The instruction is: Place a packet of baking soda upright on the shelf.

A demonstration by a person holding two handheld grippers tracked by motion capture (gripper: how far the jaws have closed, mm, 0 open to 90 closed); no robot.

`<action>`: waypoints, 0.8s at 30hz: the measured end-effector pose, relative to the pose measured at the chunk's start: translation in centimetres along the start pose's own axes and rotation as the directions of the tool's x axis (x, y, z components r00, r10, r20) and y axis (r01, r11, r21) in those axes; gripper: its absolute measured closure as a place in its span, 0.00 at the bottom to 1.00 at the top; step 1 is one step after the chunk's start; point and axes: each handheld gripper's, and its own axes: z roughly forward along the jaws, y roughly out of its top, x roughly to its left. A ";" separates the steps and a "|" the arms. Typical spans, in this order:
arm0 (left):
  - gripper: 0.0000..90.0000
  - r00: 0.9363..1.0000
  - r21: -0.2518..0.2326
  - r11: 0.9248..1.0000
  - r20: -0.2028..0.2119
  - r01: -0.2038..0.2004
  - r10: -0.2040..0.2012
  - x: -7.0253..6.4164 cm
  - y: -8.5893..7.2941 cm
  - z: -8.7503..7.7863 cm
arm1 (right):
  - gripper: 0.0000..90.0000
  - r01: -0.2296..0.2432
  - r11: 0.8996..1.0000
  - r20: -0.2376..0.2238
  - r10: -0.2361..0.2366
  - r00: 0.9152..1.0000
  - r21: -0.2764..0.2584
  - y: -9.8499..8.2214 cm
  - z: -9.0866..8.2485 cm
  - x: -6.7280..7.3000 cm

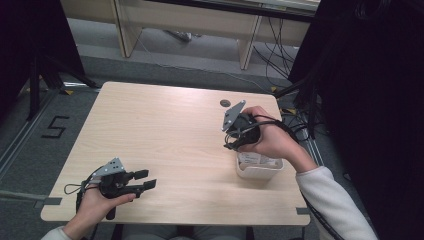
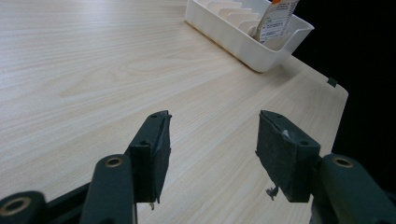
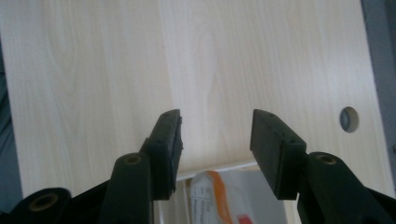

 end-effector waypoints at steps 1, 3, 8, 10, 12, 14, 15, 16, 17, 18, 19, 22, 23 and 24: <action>0.49 1.000 -0.001 1.000 0.005 0.001 -0.001 0.0 0.0 0.1 | 0.61 0.012 1.000 0.001 -0.012 1.000 0.006 0.1 0.3 0.1; 0.49 1.000 0.002 1.000 0.005 -0.002 0.002 -0.1 0.0 0.0 | 0.61 0.007 1.000 -0.010 -0.007 1.000 0.015 0.4 0.7 0.6; 0.49 1.000 0.002 1.000 0.000 -0.002 0.002 0.0 0.0 0.0 | 0.61 0.030 1.000 -0.028 -0.029 0.999 0.007 0.8 1.9 1.5; 0.49 1.000 -0.004 1.000 0.002 0.003 -0.003 -0.1 0.0 0.0 | 0.61 0.038 0.999 -0.043 -0.038 0.998 0.003 0.8 2.6 1.9; 0.48 1.000 -0.005 1.000 0.016 -0.010 0.010 0.0 0.0 0.1 | 0.60 0.017 1.000 -0.050 -0.016 0.999 0.016 0.7 3.1 2.5; 0.48 1.000 0.001 1.000 0.014 -0.016 0.016 0.0 0.0 0.0 | 0.59 -0.017 0.999 -0.064 0.019 0.998 0.027 0.6 3.7 2.9; 0.48 1.000 0.000 1.000 0.013 -0.016 0.016 0.0 0.0 0.1 | 0.59 0.002 1.000 -0.063 -0.001 0.998 0.014 0.5 4.1 3.0; 0.48 1.000 0.002 1.000 0.007 -0.018 0.018 0.0 0.0 0.0 | 0.59 -0.025 1.000 -0.063 0.026 0.998 0.015 0.4 4.3 3.4; 0.48 1.000 0.001 1.000 0.008 -0.019 0.019 0.0 0.0 0.0 | 0.59 -0.042 0.999 -0.079 0.043 0.996 0.008 0.2 4.6 3.7; 0.48 1.000 -0.005 1.000 0.005 0.001 -0.001 -0.1 -0.1 0.1 | 0.59 -0.050 0.999 -0.101 0.049 0.994 -0.005 0.1 4.9 3.9; 0.47 1.000 -0.002 1.000 0.003 0.000 0.000 0.0 -0.1 0.1 | 0.59 -0.028 0.999 -0.102 0.026 0.994 -0.024 -0.1 5.3 4.0; 0.46 1.000 0.002 1.000 -0.002 -0.005 0.005 0.0 -0.1 0.0 | 0.58 -0.035 0.998 -0.140 0.026 0.990 -0.060 -0.7 6.7 4.8; 0.46 1.000 0.002 1.000 -0.003 -0.005 0.005 0.0 -0.1 0.0 | 0.57 -0.069 0.996 -0.148 0.061 0.987 -0.053 -0.9 7.0 5.3; 0.46 1.000 0.001 1.000 -0.003 -0.004 0.004 0.0 -0.1 0.0 | 0.56 -0.080 0.995 -0.160 0.070 0.985 -0.057 -1.2 7.5 5.6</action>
